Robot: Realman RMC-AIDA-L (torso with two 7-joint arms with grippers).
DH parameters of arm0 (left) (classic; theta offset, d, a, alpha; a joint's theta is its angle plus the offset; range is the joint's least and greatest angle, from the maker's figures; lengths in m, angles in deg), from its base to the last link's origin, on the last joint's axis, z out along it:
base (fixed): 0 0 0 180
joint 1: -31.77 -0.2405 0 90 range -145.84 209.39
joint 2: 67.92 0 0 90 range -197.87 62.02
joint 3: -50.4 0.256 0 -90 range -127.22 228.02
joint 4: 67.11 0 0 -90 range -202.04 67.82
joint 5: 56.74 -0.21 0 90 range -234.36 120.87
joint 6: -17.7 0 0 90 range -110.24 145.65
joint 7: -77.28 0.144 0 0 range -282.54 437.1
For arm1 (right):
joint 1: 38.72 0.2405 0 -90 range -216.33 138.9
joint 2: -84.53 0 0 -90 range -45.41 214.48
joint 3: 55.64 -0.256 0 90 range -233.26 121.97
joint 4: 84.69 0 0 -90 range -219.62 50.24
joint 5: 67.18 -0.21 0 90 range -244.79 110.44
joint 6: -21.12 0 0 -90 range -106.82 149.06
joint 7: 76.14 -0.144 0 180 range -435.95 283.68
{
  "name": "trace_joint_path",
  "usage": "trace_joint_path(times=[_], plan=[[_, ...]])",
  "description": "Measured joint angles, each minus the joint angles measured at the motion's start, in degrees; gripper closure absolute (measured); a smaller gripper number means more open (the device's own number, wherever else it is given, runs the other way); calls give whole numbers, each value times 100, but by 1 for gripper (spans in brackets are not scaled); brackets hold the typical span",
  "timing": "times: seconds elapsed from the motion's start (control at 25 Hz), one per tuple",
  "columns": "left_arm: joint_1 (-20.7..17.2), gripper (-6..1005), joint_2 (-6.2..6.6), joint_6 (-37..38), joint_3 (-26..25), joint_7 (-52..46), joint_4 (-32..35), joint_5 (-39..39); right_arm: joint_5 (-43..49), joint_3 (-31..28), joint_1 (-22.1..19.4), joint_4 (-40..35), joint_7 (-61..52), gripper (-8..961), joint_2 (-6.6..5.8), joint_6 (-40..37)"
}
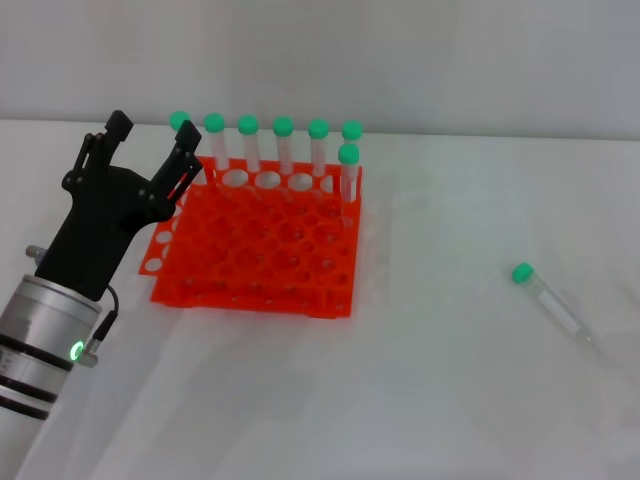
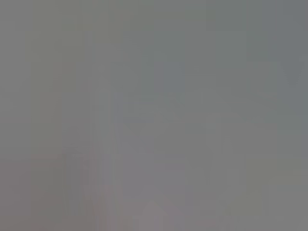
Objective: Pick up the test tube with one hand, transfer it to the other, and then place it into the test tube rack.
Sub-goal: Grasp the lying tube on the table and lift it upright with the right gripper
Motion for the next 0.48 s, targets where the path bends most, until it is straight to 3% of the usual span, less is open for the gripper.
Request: trace_joint_path(times=[0.48], plan=[[44, 131, -1, 172, 11, 179, -24, 12, 273, 11, -306, -687, -42, 306, -24, -227]])
